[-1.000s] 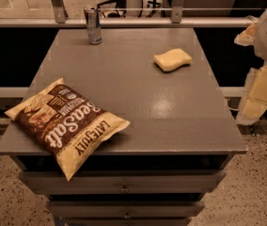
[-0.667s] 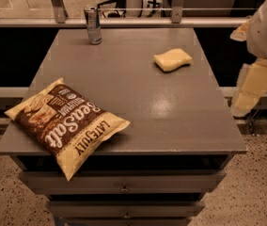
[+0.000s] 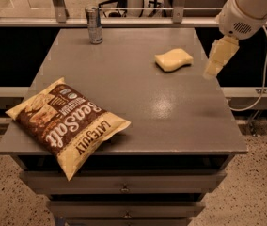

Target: Move sponge near brown chip bag

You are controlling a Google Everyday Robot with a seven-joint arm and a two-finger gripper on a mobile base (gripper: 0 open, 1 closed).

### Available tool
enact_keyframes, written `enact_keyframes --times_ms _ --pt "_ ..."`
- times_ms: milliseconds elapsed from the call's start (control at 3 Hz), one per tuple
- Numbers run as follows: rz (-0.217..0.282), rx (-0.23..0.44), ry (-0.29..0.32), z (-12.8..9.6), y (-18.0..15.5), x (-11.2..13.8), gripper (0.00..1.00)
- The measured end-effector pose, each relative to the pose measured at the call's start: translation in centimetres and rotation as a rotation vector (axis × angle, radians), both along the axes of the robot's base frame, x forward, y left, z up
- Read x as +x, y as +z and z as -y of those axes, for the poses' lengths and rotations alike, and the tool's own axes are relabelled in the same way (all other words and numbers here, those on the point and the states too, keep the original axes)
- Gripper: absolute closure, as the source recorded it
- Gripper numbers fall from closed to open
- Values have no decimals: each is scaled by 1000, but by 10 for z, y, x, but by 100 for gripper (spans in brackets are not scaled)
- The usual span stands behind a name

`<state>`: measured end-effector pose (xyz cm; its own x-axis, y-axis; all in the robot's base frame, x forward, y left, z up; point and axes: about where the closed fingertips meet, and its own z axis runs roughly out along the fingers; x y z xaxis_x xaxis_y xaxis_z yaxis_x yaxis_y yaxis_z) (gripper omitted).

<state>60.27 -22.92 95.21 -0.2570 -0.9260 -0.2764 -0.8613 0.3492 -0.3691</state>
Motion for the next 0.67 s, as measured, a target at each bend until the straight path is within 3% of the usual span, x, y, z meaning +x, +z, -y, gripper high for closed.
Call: enact_keyframes --times_ms 333,667 --pt "-10 104 -87 8 -21 53 0" --pt "-51 220 -163 8 -53 90 0"
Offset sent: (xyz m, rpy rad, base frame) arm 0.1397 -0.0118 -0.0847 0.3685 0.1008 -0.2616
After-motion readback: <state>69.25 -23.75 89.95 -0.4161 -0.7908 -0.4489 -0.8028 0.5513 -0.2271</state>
